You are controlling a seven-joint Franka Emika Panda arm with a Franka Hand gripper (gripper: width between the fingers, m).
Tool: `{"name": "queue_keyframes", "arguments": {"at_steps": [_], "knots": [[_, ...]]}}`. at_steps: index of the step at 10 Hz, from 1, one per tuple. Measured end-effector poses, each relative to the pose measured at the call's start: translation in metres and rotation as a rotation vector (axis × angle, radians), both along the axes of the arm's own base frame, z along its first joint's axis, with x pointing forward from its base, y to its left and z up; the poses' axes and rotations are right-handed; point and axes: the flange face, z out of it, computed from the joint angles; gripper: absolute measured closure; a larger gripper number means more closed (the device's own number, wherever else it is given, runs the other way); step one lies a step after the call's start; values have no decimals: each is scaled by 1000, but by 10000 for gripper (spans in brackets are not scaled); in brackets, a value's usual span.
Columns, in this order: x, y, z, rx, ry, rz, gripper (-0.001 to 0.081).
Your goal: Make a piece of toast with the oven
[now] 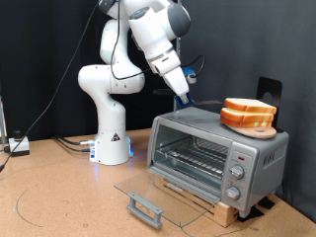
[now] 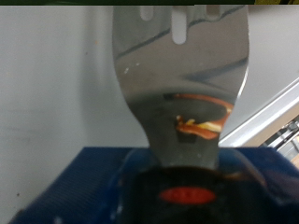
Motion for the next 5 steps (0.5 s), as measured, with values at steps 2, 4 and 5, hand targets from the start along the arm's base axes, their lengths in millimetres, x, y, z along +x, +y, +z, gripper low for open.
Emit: {"name": "queue_keyframes", "arguments": {"at_steps": [2, 4, 5], "knots": [[1, 2, 5, 0, -14, 5, 411], [1, 2, 5, -1, -13, 5, 411], [2, 2, 4, -7, -14, 3, 411]]}}
